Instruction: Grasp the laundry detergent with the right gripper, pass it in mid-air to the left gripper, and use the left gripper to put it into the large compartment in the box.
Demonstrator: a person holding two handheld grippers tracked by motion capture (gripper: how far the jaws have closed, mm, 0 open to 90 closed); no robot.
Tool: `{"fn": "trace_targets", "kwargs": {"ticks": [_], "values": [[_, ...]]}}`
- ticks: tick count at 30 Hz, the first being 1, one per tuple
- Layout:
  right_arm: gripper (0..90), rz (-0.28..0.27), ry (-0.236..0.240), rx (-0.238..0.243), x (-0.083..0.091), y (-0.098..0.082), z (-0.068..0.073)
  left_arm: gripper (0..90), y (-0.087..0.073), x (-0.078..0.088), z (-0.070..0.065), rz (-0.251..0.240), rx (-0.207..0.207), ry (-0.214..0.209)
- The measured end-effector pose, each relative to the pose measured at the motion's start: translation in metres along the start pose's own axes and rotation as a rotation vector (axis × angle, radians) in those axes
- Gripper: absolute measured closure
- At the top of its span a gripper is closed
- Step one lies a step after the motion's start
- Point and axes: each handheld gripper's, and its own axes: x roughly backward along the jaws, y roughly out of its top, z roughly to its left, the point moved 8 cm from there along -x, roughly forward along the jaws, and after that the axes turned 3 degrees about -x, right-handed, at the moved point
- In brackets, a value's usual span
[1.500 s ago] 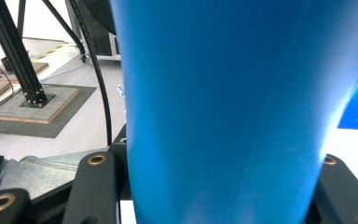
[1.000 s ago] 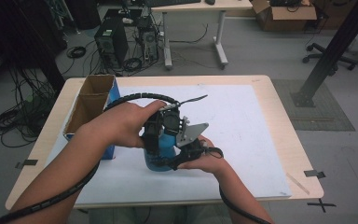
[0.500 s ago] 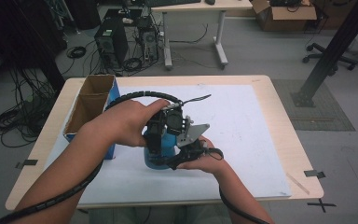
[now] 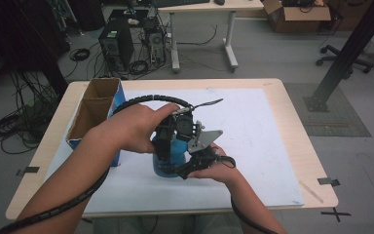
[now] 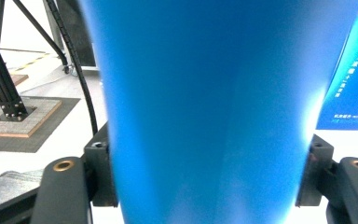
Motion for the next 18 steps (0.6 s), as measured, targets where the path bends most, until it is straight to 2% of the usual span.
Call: {"fn": "trace_targets", "kwargs": {"ticks": [8,12,16,18], "values": [[19.2,-0.002,-0.013,-0.014,0.005,0.0004,-0.0023,38.6,-0.003,0.002,0.004,0.0,0.014,-0.001],[15.5,-0.001,-0.005,-0.023,0.0057,0.0006,-0.0025,38.6,-0.0034,0.0026,0.0049,-0.005,0.018,0.0],[9.9,-0.001,-0.003,-0.032,0.007,0.0001,-0.0034,38.6,-0.0041,0.0033,0.0058,-0.007,0.025,-0.003],[4.3,0.002,0.004,-0.031,0.009,0.0003,-0.0036,38.6,-0.0046,0.0042,0.0065,-0.001,0.023,-0.007]]}}
